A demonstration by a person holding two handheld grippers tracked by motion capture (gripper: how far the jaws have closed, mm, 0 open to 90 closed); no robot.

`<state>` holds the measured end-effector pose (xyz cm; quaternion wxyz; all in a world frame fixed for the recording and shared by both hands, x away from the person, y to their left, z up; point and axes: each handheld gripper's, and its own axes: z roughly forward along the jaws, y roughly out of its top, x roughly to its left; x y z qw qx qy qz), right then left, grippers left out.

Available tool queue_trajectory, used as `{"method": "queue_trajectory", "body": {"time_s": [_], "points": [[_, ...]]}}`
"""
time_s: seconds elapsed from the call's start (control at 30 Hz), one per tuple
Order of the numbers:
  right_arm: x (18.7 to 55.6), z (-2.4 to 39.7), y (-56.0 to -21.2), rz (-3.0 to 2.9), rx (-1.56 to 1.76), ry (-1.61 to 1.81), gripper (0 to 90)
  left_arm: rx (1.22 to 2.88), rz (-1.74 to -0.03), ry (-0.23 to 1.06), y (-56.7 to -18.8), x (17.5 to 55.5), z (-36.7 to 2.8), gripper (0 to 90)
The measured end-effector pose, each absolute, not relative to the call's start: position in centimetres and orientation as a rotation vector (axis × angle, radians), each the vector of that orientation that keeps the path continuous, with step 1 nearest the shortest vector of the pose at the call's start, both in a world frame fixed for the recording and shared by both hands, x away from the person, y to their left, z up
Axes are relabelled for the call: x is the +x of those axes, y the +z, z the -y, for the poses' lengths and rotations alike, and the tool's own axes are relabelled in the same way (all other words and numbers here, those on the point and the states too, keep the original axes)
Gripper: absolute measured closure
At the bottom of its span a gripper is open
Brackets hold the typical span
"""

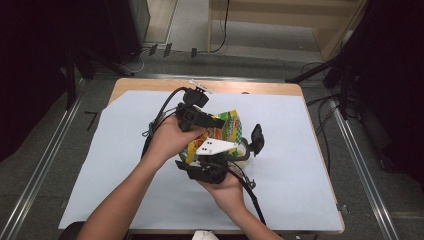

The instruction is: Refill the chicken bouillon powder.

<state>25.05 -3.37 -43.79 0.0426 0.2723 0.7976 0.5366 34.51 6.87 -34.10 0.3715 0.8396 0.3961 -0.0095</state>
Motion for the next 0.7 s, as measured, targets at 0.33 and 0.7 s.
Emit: {"method": "queue_trajectory", "body": {"time_s": [0.33, 0.7], "points": [[25.08, 3.45, -43.82, -2.442, 0.832, 1.641, 66.5, 2.156, -1.014, -0.014, -34.03, 34.35, -6.7, 70.2], [25.12, 3.54, -43.73, -2.45, 0.834, 1.64, 66.5, 2.153, -1.016, -0.025, -34.07, 34.5, -6.64, 70.1]]}}
